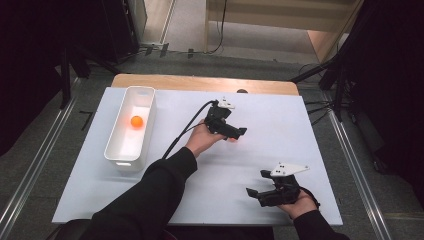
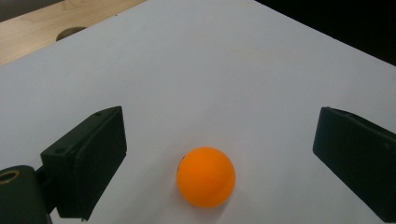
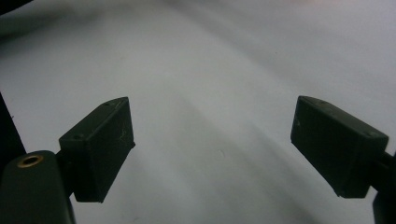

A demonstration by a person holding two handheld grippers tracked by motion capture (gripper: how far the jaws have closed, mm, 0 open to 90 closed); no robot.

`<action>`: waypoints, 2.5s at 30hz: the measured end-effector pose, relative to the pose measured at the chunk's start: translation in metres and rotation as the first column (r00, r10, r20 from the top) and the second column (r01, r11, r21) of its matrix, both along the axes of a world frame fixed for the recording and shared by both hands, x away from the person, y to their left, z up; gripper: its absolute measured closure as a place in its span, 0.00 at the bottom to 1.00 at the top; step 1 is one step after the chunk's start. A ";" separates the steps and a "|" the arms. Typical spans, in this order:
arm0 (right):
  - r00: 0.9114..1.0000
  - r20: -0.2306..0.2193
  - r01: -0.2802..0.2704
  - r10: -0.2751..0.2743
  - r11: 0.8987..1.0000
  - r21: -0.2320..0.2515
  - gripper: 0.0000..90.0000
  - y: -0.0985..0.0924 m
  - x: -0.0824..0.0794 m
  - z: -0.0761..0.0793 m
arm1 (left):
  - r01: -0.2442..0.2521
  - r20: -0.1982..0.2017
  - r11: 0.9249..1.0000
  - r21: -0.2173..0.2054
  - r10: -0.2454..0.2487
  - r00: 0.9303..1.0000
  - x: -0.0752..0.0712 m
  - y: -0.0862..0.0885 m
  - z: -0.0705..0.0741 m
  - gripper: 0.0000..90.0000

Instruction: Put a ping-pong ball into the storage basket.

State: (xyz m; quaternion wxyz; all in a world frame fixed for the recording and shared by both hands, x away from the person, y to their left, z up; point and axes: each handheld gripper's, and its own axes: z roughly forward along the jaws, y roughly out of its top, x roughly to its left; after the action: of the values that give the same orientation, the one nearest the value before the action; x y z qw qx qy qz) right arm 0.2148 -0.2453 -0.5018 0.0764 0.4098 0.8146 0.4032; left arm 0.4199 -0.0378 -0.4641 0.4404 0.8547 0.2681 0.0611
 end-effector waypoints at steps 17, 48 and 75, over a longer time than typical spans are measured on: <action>1.000 0.002 -0.004 0.004 1.000 0.001 0.13 0.000 0.000 0.000 | 0.014 -0.010 1.000 -0.014 -0.014 1.000 -0.001 -0.002 -0.007 0.03; 1.000 -0.002 -0.008 0.008 1.000 -0.012 0.13 0.000 0.000 0.000 | 0.006 0.001 1.000 0.016 -0.006 1.000 -0.002 -0.001 -0.029 0.03; 1.000 -0.007 -0.010 0.010 1.000 -0.010 0.13 0.000 0.000 -0.001 | 0.001 -0.020 0.996 0.087 0.001 1.000 0.002 -0.005 -0.051 0.03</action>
State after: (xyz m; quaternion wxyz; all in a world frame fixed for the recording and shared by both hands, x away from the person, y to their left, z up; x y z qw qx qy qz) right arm 0.2150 -0.2456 -0.5032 0.0735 0.4070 0.8188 0.3981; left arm 0.4221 -0.0431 -0.5149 0.3999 0.8737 0.2694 0.0640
